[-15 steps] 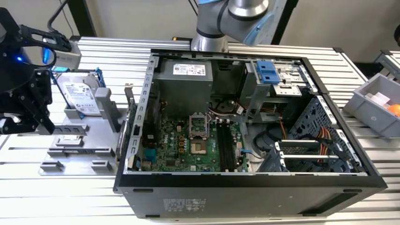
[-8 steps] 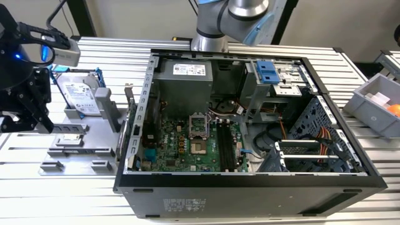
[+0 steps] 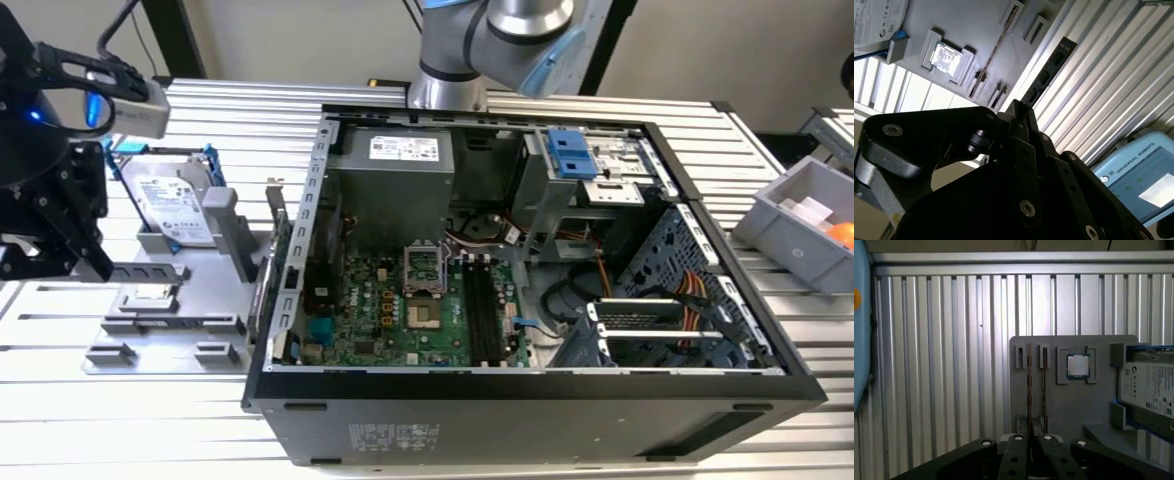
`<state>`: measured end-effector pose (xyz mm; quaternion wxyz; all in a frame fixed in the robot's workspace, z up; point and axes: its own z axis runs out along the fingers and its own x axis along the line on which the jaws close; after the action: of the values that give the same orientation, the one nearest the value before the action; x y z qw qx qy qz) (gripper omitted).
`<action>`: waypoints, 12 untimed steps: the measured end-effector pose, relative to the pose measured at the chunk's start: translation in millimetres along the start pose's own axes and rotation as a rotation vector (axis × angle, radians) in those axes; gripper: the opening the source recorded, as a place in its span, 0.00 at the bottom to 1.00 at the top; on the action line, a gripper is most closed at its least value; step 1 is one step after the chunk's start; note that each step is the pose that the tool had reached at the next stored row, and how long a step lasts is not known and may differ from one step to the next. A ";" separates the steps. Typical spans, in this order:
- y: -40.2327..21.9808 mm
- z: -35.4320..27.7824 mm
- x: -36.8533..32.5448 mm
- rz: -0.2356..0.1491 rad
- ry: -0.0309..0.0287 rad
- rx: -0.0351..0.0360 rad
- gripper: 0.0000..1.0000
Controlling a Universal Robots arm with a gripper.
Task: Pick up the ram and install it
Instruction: 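Pick up the ram and move it above insertion slot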
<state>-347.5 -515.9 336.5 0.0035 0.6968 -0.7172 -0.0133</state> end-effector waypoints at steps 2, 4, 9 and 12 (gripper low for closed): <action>0.0 -0.6 0.0 0.000 -0.0001 0.0001 0.00; 0.1 -1.5 -0.1 0.000 0.0001 -0.0001 0.00; 0.1 -3.4 -0.1 0.000 0.0000 0.0001 0.00; 0.1 -4.5 -0.1 0.000 0.0001 -0.0001 0.00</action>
<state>-347.5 -515.8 341.0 0.0036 0.6968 -0.7172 -0.0133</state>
